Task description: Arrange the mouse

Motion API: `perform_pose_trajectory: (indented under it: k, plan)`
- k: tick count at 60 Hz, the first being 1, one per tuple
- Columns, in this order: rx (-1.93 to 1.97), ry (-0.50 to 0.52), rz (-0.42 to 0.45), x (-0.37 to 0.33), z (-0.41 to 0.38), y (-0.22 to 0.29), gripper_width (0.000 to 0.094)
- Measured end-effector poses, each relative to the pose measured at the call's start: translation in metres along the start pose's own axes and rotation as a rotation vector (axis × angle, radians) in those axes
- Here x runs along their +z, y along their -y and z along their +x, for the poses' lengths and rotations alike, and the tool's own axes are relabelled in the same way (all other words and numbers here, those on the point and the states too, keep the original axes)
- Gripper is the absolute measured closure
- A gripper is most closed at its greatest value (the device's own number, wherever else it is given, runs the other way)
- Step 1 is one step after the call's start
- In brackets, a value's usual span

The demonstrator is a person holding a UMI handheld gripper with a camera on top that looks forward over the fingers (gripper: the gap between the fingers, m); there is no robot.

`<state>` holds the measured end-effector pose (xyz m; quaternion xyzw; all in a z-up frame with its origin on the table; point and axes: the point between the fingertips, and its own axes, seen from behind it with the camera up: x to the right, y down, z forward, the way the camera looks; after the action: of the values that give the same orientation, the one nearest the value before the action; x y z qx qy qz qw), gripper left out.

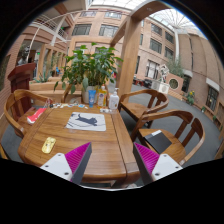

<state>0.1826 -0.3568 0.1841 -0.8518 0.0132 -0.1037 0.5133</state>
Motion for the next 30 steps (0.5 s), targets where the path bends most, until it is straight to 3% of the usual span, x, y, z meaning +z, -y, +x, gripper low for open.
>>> perform_pose_trajectory:
  k: [14, 30]
  plan:
    - [0.000, 0.004, -0.092, 0.002, -0.010, -0.065, 0.0081]
    - [0.053, 0.155, -0.206, -0.006, -0.119, -0.138, 0.0084]
